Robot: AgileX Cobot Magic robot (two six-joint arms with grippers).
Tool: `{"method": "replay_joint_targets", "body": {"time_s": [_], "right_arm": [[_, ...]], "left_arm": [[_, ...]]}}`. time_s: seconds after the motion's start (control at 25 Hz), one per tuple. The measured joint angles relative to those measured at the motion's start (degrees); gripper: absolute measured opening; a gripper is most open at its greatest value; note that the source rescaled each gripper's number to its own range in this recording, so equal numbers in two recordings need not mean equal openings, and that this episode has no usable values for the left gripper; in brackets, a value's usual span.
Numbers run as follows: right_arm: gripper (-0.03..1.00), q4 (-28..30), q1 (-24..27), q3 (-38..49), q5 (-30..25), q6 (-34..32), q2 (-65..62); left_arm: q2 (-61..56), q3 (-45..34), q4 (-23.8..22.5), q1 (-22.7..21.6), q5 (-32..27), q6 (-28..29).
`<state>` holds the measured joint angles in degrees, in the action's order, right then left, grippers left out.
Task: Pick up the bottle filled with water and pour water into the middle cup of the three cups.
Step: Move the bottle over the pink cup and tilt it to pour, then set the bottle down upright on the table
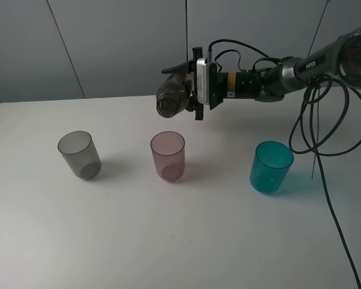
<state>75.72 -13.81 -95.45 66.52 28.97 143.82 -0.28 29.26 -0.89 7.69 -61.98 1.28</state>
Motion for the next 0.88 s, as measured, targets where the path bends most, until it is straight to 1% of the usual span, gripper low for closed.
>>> {"method": "replay_joint_targets", "body": {"time_s": [0.24,0.88], "right_arm": [[0.06,-0.18,0.0,0.0,-1.24,4.42,0.0],[0.06,-0.27,0.0,0.0,-1.37,9.98,0.0]], "left_arm": [[0.0,0.0,0.0,0.0,0.0,0.0],[0.0,0.0,0.0,0.0,0.0,0.0]]}}
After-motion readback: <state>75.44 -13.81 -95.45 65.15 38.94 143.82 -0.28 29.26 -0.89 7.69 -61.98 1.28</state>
